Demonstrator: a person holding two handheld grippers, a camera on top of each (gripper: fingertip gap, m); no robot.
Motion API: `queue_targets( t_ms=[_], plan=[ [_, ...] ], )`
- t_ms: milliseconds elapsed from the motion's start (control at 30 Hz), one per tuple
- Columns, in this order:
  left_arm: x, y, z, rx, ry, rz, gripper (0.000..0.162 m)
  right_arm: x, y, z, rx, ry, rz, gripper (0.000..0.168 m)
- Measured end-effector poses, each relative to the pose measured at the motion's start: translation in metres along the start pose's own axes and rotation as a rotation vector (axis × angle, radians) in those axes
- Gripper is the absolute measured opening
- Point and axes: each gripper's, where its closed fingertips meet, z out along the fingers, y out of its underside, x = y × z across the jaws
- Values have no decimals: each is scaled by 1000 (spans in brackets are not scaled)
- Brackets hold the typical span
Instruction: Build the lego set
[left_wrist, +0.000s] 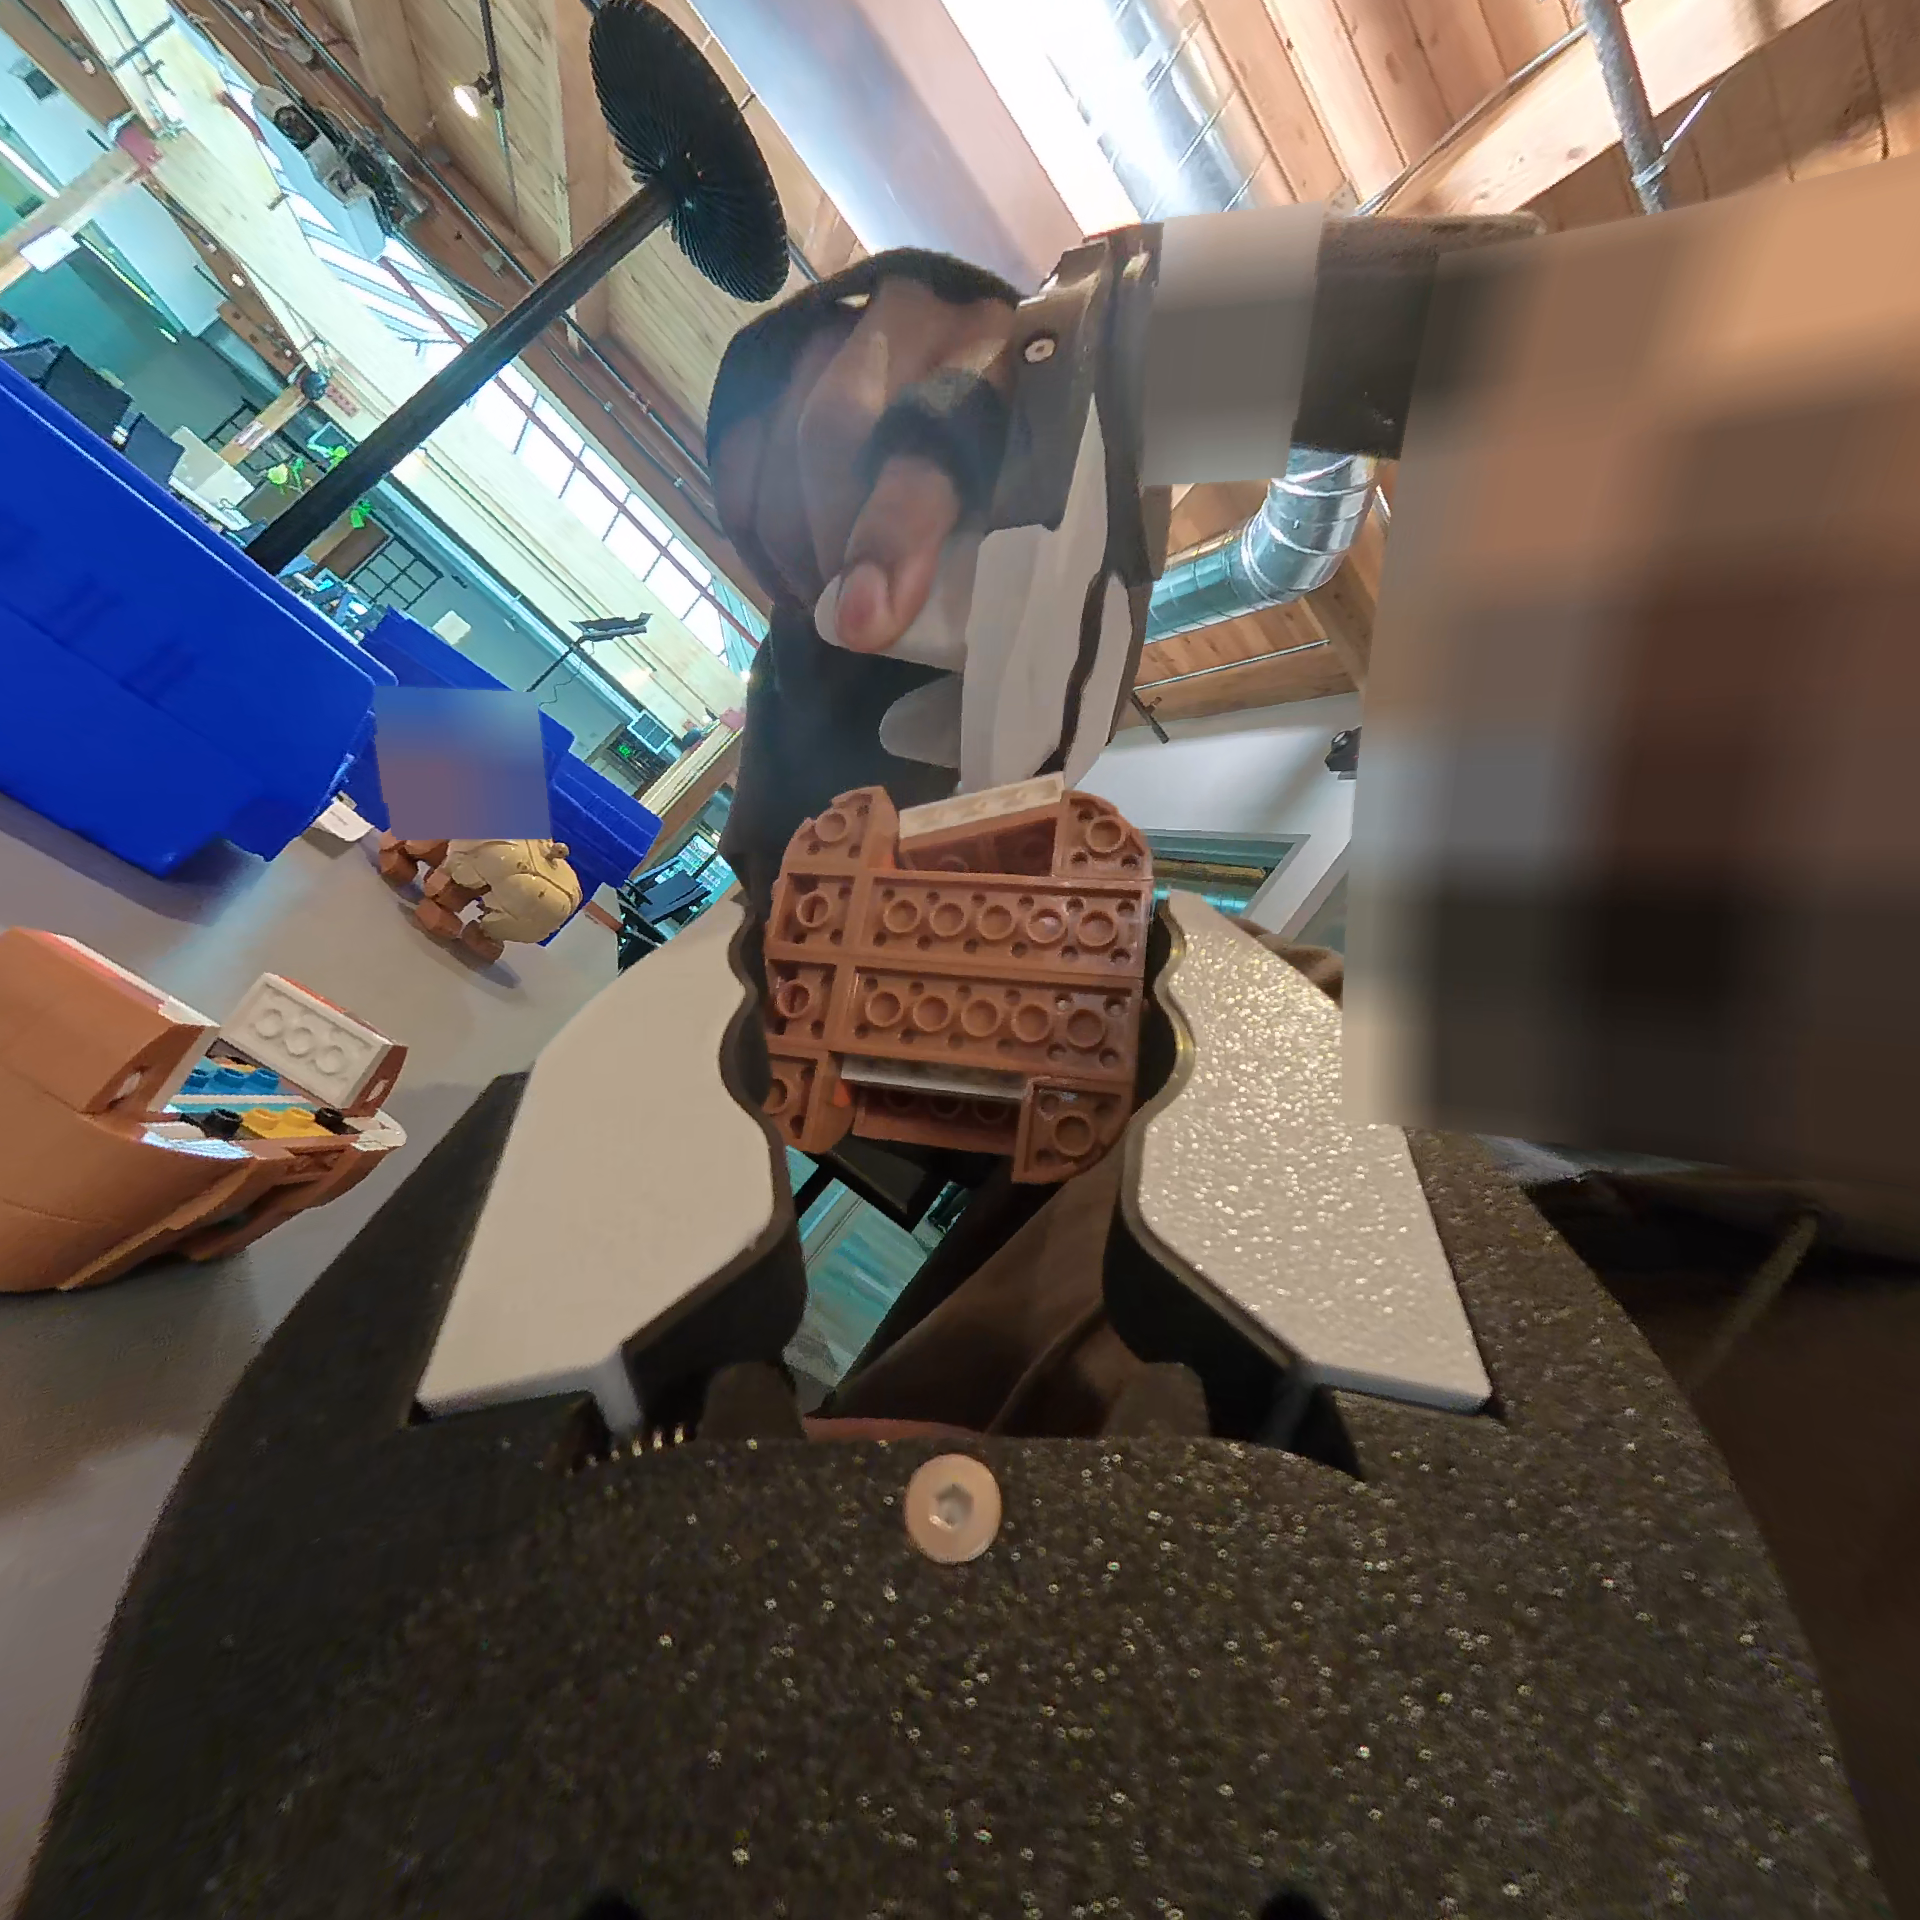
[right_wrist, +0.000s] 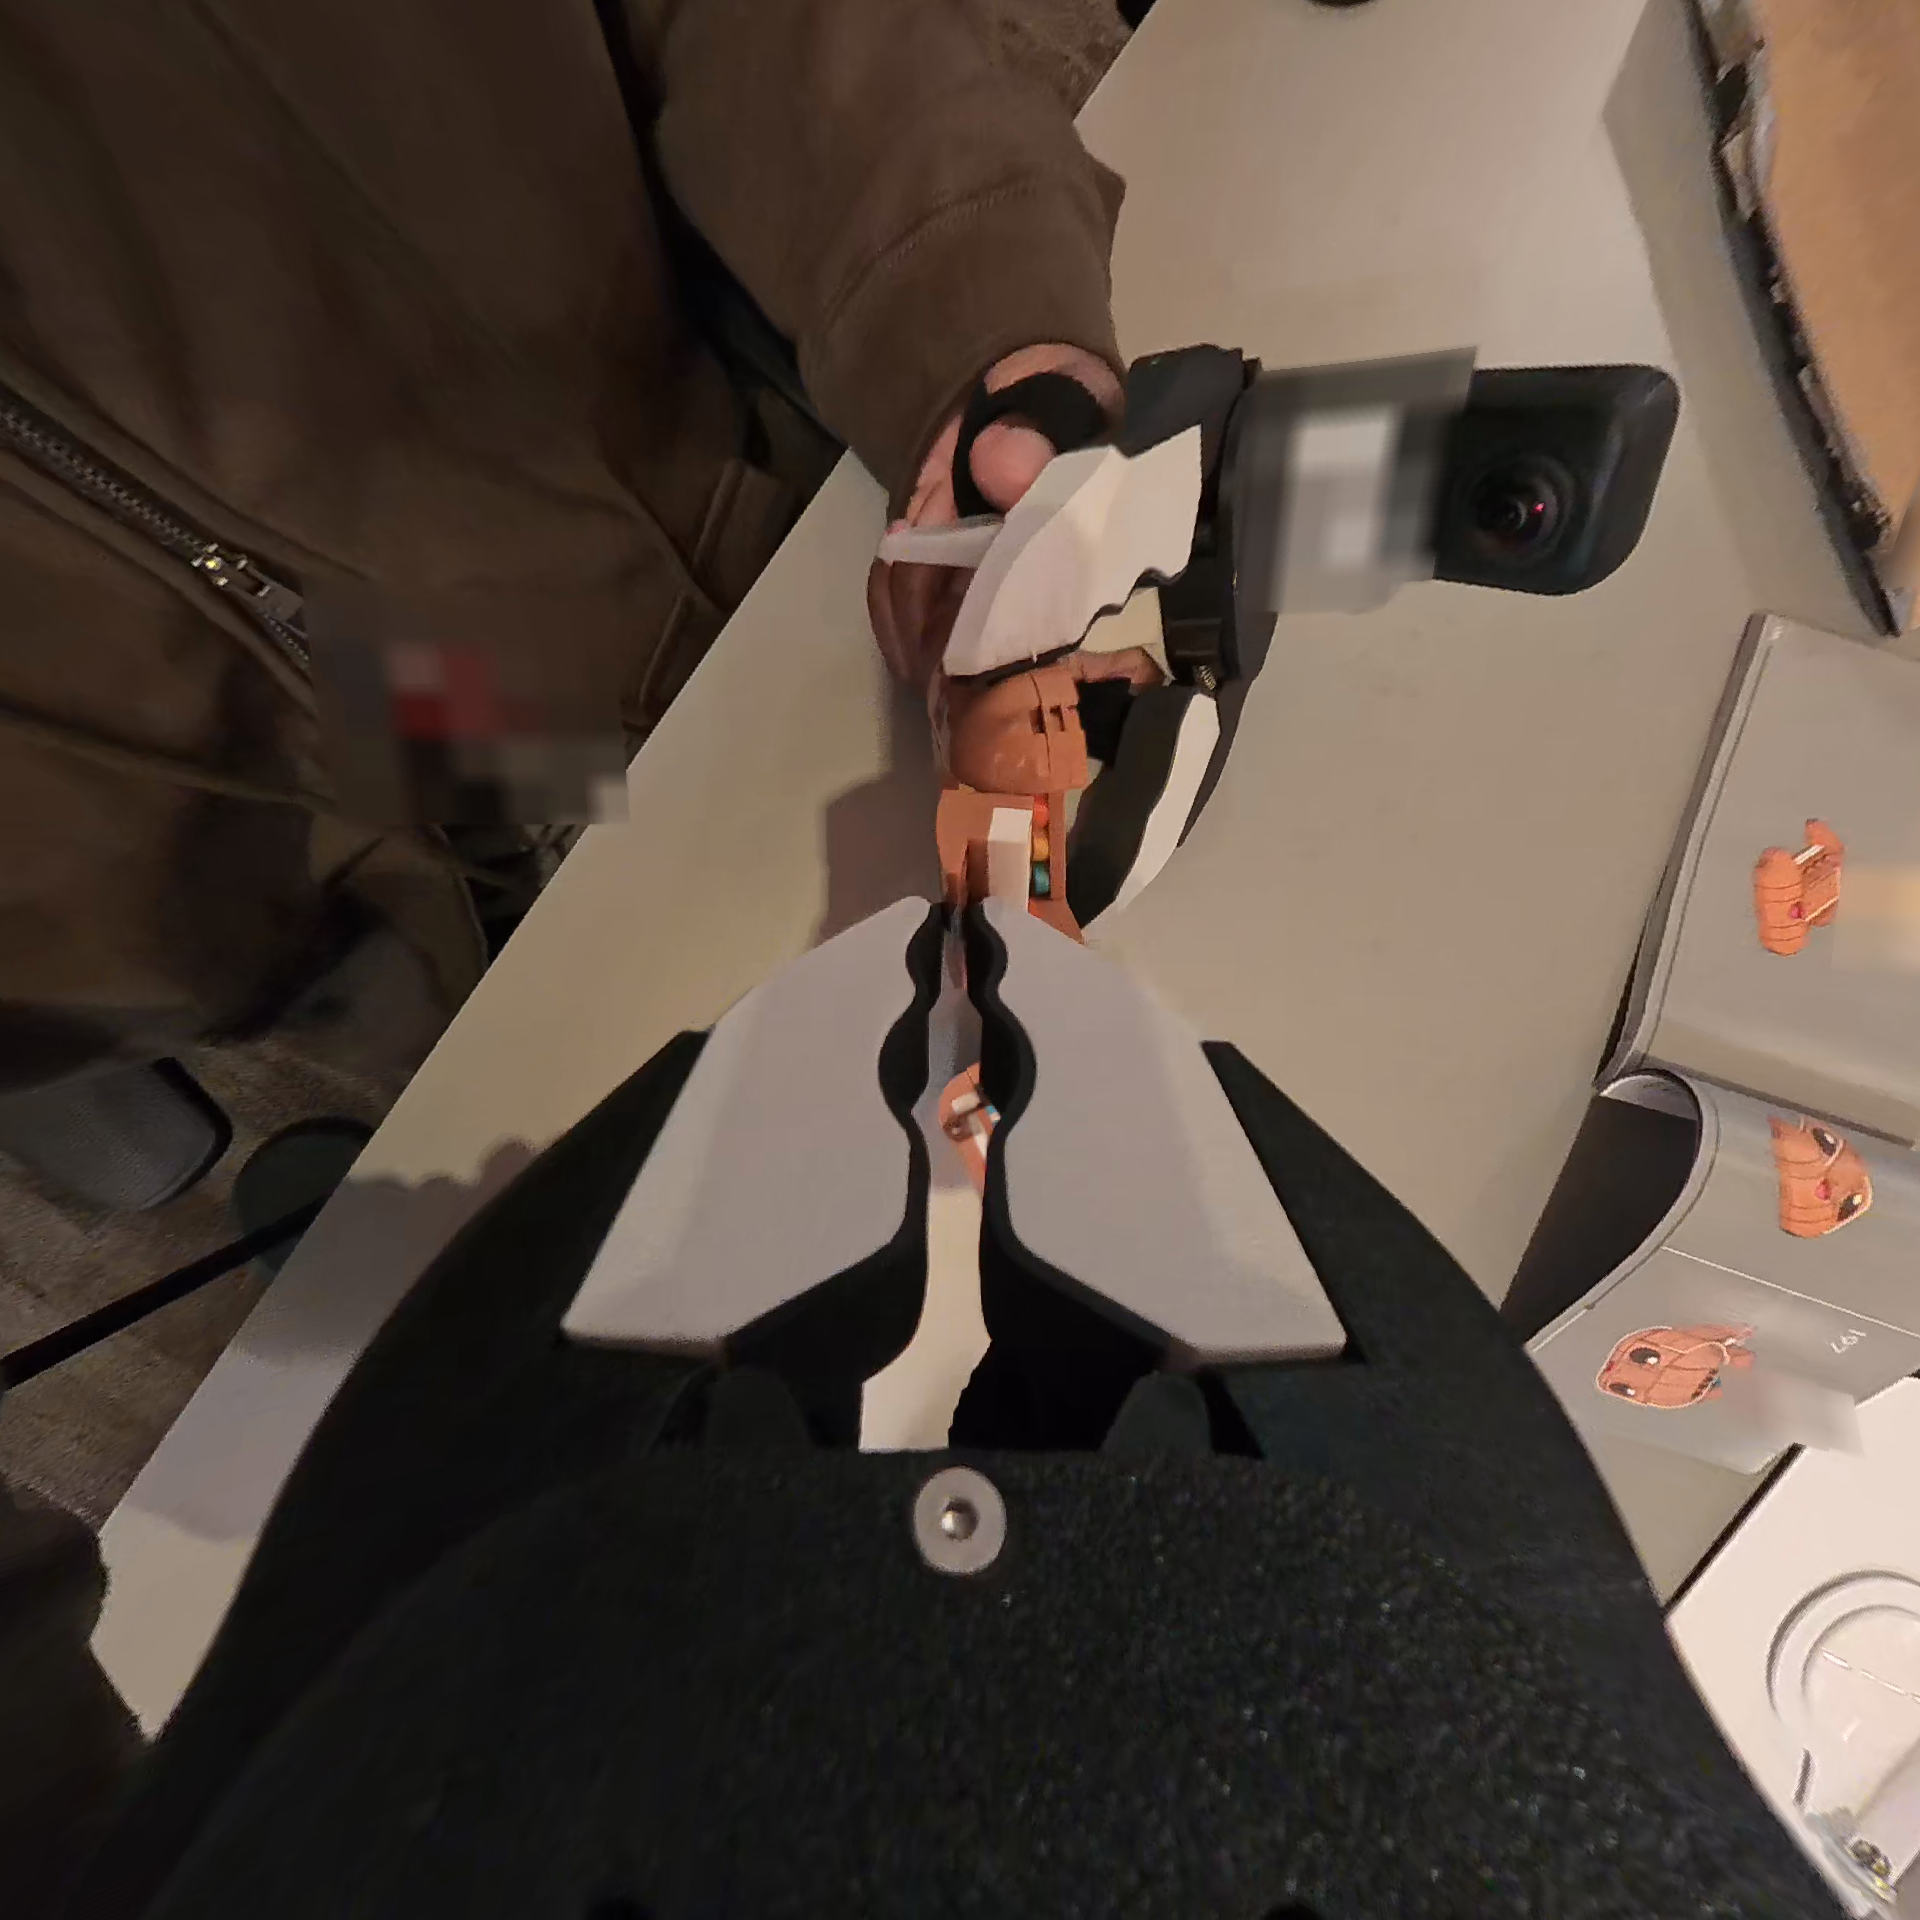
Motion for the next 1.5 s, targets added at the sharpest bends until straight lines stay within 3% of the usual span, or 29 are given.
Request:
queue_targets(
  t_ms=[367,633,833,1000,1233,1500],
  plan=[
    [-7,2,0,-18,-53,18,70,3,7,9,-64,-19,18,3],
    [-10,-8,-7,48,-59,-15,70,16,5,13,128,74,73,5],
    [-11,-14,-10,85,-51,-38,70,25,6,7,283,215,98,22],
    [-12,-15,-10,98,-41,-58,70,24,0,2,426,286,68,24],
    [-15,-17,-12,115,-42,-84,70,27,-1,15,463,377,16,25],
    [-15,-15,-10,95,-42,-82,70,27,-2,10,532,349,21,17]
  ],
)
